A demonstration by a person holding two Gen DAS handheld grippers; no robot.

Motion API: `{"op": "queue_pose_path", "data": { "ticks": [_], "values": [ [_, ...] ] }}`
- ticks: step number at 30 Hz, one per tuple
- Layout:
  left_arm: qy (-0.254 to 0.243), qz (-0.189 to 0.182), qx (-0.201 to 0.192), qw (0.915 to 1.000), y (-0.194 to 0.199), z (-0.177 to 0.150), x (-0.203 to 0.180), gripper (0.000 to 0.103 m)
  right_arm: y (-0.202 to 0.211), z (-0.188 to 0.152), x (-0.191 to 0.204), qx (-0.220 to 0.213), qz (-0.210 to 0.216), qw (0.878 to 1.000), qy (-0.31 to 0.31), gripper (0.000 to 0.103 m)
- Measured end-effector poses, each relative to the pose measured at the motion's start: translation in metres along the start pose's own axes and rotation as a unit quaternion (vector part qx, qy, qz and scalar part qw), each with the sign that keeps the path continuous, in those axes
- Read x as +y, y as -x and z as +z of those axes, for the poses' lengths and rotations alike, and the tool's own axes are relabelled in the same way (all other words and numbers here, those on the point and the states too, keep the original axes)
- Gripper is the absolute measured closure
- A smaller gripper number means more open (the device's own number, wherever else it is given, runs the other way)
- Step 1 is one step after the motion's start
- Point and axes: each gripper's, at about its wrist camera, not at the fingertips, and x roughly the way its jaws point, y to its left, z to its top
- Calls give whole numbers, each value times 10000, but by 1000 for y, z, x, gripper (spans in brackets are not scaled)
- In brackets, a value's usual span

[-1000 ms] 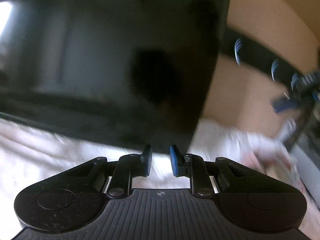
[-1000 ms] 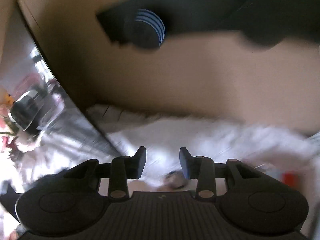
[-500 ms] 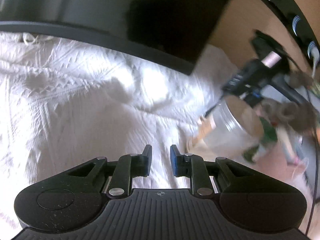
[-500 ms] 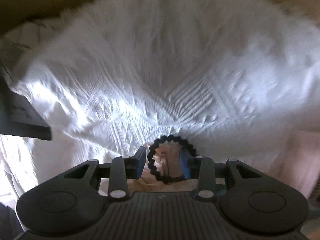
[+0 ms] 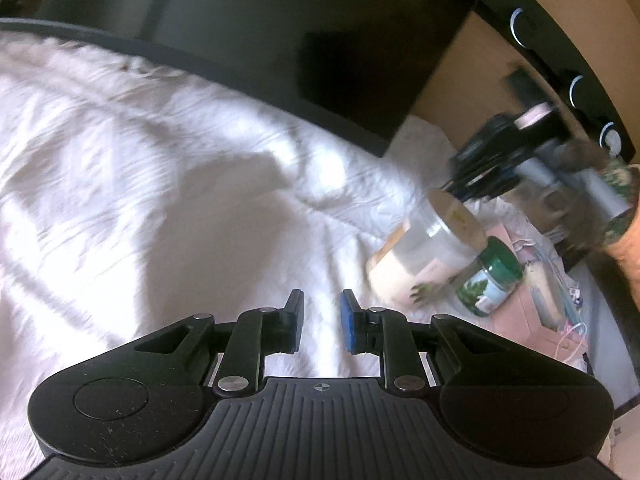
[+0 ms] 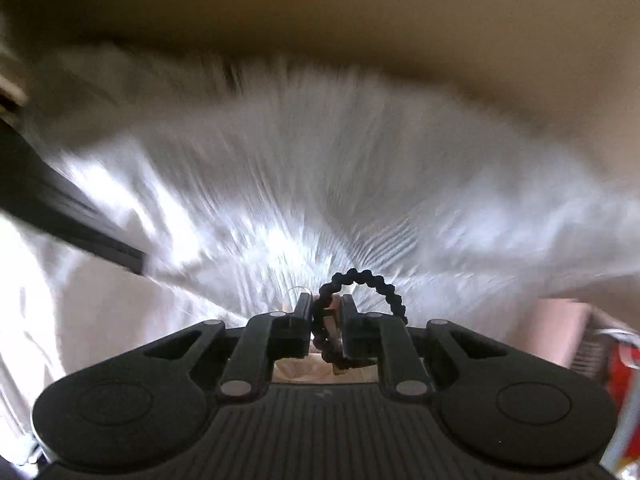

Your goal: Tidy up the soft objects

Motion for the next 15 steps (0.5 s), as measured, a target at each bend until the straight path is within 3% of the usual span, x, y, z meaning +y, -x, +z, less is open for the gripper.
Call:
{"op": "queue_pose_path", "data": {
  "ticks": [4, 7, 9, 12, 15],
  "values": [
    [60, -54, -5, 10000, 18, -14, 3, 81, 86, -34, -8, -837, 341, 9959, -6, 89],
    [-16, -225, 101, 9997, 20, -24, -5, 81, 135, -83, -10, -1136, 669, 9913, 18, 89],
    [-104, -420, 222, 9988, 18, -32, -15, 81, 146, -119, -16, -1129, 819, 9902, -5, 89],
    [-320, -685, 498, 9959, 9, -47, -40, 81, 116, -179, -18, -647, 922, 9935, -140, 89],
    [-540, -875, 625, 9927, 6, -66, -67, 81, 73, -230, -19, -446, 721, 9964, -84, 87]
  ]
}}
